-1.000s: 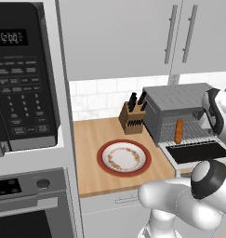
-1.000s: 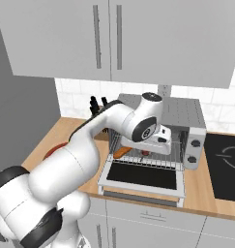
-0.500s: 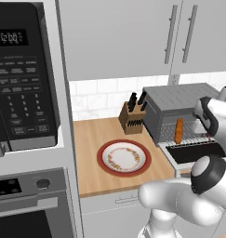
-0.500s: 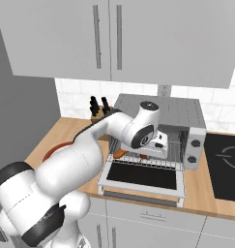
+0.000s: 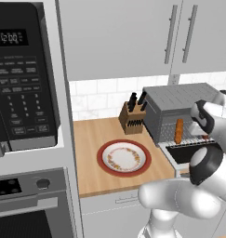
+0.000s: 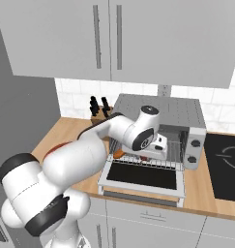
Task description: Pick up the kebab skewer and baguette bread, and place them inside the toaster oven. Close the toaster oven door and start by setting the timer.
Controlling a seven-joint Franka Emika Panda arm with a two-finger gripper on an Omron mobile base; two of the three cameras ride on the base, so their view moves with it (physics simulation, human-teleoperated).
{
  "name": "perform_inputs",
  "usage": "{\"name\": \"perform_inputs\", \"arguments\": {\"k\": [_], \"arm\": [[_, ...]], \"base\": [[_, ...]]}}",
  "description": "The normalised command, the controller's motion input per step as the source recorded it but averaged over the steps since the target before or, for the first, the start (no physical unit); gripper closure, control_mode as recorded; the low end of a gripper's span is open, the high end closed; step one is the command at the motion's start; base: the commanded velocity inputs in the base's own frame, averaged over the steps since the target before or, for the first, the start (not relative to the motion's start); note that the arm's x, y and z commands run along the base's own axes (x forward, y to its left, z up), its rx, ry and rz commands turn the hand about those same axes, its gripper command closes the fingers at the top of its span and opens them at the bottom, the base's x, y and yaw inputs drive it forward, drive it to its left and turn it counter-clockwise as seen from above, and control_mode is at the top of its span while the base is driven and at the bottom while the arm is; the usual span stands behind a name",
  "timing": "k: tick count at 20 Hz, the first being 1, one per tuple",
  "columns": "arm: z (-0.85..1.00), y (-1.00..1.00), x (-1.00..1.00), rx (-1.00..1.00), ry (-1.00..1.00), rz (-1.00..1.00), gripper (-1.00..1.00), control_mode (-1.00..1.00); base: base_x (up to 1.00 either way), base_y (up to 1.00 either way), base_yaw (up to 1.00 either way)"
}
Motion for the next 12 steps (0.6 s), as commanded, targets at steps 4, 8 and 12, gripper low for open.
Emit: {"name": "perform_inputs", "arguments": {"k": [4,8,12], "arm": [[-0.06,0.0,0.04,0.0,0.0,0.0,1.0,-1.0],[-0.04,0.0,0.0,0.0,0.0,0.0,1.0,-1.0],[-0.03,0.0,0.04,0.0,0.0,0.0,1.0,-1.0]], "base": [[0.0,0.0,0.0],[0.0,0.0,0.0],[0.0,0.0,0.0]]}}
